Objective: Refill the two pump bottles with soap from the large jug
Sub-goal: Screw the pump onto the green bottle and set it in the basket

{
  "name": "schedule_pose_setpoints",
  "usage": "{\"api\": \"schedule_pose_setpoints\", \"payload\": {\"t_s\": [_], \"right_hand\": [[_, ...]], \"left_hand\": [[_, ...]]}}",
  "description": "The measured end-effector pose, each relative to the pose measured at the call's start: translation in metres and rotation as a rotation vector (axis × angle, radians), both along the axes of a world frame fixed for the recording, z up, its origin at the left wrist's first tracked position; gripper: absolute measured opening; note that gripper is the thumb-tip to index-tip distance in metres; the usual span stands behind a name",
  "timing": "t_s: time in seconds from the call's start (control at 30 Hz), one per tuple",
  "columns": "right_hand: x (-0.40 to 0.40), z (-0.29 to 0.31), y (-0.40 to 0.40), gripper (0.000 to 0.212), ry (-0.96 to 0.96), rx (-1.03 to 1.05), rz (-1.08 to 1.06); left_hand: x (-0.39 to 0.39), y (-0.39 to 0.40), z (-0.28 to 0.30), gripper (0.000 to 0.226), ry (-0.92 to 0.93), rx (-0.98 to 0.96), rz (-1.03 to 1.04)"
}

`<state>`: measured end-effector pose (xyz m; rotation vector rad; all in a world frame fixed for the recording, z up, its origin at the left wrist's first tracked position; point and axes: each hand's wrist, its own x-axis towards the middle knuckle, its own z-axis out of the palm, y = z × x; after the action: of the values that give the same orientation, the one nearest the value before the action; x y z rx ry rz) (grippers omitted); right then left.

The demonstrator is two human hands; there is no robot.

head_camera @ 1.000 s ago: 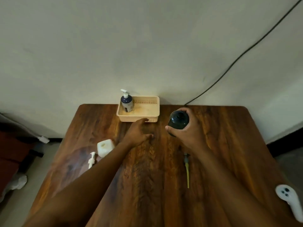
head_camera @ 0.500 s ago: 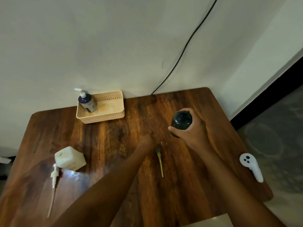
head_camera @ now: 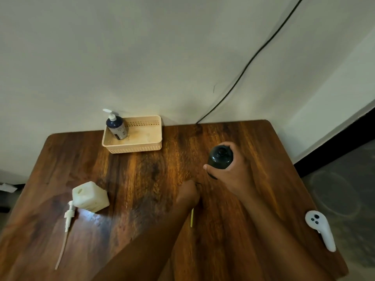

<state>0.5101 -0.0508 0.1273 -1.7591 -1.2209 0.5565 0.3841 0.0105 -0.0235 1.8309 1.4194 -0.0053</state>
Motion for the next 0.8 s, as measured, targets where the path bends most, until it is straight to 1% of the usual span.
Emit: {"api": "schedule_pose_setpoints", "payload": {"t_s": [0.1, 0.2, 0.3, 0.4, 0.6, 0.8], "right_hand": [[-0.008, 0.002, 0.010, 0.069, 0.003, -0.013, 0.030], [-0.033, 0.015, 0.033, 0.070, -0.009, 0.004, 0.073], [-0.066, 0.031, 0.055, 0.073, -0.002, 0.004, 0.145], [-0.096, 0.046, 0.075, 0.074, 0.021, 0.010, 0.223], [-0.151, 0.089, 0.108, 0.074, -0.059, 0.090, 0.339], [-0.191, 0.124, 0.127, 0.076, -0.030, 0.175, 0.434]], "left_hand": [[-0.019, 0.025, 0.019, 0.023, -0.093, 0.036, 0.050], [-0.065, 0.060, 0.060, 0.033, -0.178, 0.143, 0.136], [-0.114, 0.088, 0.100, 0.043, -0.206, 0.234, 0.223], [-0.156, 0.109, 0.140, 0.045, -0.208, 0.346, 0.261], [-0.225, 0.132, 0.250, 0.043, -0.296, 0.593, 0.384], [-0.264, 0.126, 0.364, 0.040, -0.471, 0.797, 0.415]]}}
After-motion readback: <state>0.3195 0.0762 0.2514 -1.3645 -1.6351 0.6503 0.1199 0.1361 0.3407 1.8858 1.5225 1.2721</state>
